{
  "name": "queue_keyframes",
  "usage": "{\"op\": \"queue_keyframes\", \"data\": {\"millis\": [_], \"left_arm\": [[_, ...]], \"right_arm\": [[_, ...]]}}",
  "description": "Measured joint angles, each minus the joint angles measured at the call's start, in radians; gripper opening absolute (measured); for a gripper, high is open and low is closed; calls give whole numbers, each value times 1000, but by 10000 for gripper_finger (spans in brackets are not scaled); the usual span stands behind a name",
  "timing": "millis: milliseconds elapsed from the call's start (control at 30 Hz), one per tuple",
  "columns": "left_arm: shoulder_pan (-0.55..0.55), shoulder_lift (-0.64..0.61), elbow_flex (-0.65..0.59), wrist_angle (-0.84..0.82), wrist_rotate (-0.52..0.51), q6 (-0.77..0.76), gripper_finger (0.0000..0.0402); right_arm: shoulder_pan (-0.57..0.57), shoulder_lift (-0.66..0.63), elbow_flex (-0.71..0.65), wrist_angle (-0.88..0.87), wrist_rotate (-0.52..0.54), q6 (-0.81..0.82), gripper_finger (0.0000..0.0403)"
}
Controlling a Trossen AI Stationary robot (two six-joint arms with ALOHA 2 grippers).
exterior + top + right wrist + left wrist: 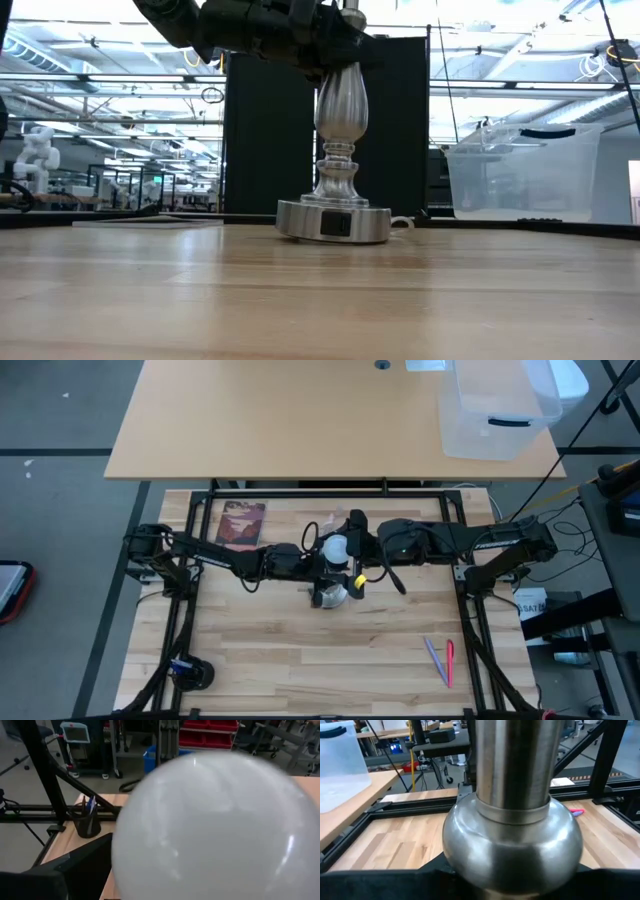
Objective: Screw lightbulb
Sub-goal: Insert the lightbulb into the lamp
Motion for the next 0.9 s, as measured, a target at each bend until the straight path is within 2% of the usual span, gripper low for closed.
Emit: {"op": "queue_keyframes", "data": {"millis": [167, 533, 767, 900], "left_arm": [[0, 3, 0, 8, 17, -21, 130], [5, 128, 6, 209, 42, -77, 130], [10, 137, 6, 212, 42, -78, 130], [24, 137, 6, 209, 44, -93, 130]], "right_arm": [[0, 0, 0, -6, 58, 1, 398], [10, -8, 2, -19, 75, 30, 398], [20, -37, 2, -86, 153, 52, 398], [32, -58, 2, -118, 158, 71, 398]]}}
